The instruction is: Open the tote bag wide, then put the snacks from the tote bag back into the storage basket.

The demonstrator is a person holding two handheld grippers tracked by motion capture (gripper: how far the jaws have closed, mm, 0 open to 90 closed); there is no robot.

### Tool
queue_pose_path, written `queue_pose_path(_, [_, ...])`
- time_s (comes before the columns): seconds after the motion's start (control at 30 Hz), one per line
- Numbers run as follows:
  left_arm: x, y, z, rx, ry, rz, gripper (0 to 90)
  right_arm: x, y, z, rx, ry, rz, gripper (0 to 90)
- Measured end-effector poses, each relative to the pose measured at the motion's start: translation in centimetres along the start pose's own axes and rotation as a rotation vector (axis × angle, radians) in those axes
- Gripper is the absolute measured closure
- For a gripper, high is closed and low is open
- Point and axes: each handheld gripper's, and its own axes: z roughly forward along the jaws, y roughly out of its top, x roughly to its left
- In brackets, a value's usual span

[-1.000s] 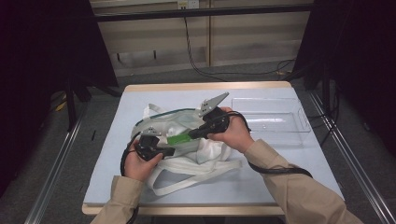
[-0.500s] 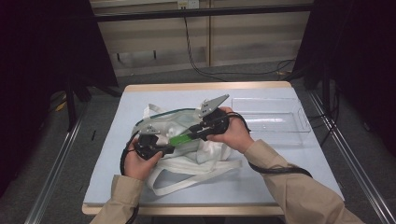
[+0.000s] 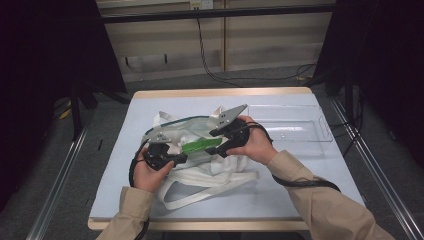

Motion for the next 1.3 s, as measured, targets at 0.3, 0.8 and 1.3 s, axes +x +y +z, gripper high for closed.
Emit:
queue_pose_path(0.3, [0.2, 0.0, -0.2, 0.0, 0.002, -0.003, 90.0, -0.7, -0.6, 2.0, 0.077, -0.01, -0.058, 49.2])
queue_pose_path(0.8, [0.1, 0.0, -0.2, -0.018, 0.062, 0.017, 46.0, -1.0, 2.0, 0.8, 0.125, -0.026, -0.082, 76.2])
queue_pose_path(1.3, [0.0, 0.0, -0.2, -0.037, 0.062, 0.016, 16.2, -2.1, 3.8, -2.2, 0.124, 0.034, 0.051, 79.6])
